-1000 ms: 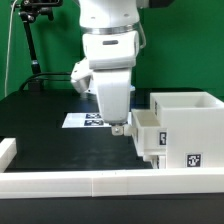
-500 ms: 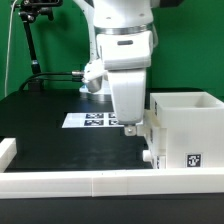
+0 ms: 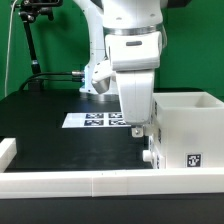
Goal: Assemble drawer
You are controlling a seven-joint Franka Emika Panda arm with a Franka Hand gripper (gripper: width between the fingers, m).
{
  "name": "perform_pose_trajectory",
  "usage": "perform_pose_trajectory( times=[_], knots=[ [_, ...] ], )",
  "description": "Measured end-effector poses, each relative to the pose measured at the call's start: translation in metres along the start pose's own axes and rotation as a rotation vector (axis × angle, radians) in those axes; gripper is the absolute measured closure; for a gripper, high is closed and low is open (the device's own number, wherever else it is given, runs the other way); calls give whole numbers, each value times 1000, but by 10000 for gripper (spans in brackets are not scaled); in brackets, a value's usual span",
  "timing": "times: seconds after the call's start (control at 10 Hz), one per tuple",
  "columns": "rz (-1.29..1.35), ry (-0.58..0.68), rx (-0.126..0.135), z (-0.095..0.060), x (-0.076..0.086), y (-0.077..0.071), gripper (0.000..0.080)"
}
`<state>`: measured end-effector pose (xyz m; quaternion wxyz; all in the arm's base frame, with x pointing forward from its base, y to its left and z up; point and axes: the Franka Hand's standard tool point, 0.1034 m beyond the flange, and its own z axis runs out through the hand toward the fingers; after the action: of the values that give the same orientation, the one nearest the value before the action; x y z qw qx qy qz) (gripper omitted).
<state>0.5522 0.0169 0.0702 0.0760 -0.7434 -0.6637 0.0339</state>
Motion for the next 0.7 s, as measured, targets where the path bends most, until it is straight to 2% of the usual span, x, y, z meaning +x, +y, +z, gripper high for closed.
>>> perform_pose_trajectory(
  times=[0.2,0.4,0.5,0.7],
  knots=[
    [33,-7,3,0,-18,-27,150],
    [69,-12,-10,-2,-21,-44,150],
    [93,-16,-9,-3,-22,-53,150],
    [92,-16,-5,-1,-23,-54,150]
  ],
)
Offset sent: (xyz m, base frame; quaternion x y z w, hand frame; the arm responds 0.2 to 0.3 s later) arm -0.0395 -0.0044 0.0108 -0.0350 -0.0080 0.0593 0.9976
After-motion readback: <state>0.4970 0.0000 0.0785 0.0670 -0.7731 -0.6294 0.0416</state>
